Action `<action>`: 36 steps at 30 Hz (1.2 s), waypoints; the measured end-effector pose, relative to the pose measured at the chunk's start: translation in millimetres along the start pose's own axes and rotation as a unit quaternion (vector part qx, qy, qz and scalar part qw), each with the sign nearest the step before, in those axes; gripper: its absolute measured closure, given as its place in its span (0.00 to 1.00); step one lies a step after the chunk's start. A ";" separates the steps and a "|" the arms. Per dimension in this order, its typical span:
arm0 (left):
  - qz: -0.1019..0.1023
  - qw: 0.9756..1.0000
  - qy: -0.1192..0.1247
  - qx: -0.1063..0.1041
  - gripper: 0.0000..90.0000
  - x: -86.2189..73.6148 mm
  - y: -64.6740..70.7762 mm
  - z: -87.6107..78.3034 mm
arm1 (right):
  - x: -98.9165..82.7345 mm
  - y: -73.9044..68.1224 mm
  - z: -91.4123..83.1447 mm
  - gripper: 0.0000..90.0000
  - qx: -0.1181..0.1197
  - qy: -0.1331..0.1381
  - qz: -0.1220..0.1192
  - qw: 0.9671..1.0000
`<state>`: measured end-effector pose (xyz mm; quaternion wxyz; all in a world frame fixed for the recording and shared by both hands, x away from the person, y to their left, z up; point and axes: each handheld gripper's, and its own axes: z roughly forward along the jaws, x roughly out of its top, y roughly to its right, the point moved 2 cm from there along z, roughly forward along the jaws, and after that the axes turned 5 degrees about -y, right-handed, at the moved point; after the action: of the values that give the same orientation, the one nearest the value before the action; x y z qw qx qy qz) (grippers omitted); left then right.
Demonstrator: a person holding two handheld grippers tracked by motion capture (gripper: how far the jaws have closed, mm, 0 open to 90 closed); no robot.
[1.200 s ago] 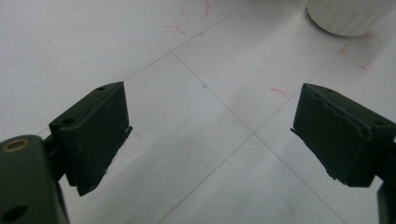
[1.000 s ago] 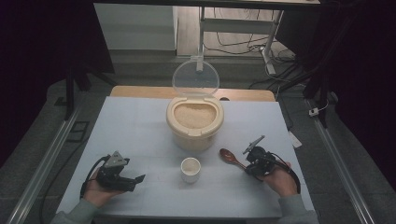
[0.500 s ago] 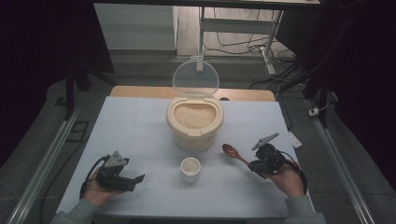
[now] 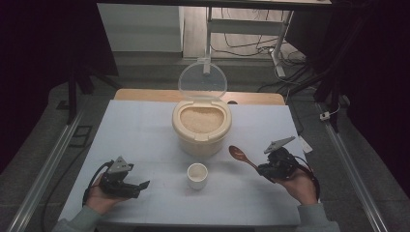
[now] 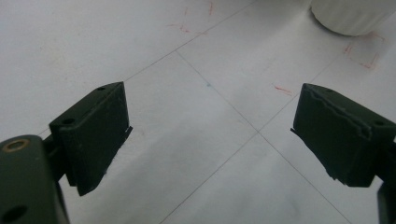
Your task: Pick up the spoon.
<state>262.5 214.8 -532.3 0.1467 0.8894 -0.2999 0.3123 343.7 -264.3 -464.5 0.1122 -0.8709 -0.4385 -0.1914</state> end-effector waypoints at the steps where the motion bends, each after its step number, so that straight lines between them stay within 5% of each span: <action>1: 0.000 1.000 0.000 0.000 0.12 0.0 0.0 0.1 | 0.9 -1.1 -2.2 0.88 0.002 0.005 -0.002 1.000; 7: 0.000 1.000 0.000 0.000 0.12 0.2 0.0 0.2 | 7.9 -12.1 -12.1 0.88 0.013 0.020 -0.022 0.999; 17: 0.000 1.000 -0.001 -0.002 0.12 0.3 0.1 0.3 | 31.3 -49.6 -23.7 0.88 0.036 0.048 -0.091 0.994; 36: -0.002 1.000 -0.002 -0.007 0.12 0.9 -0.4 0.6 | 65.6 -81.7 -1.7 0.88 0.067 0.033 -0.159 0.984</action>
<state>263.6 214.4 -532.2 0.1527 0.8898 -0.3002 0.3080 312.9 -169.4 -432.4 0.1531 -0.7735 -0.5796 -0.2059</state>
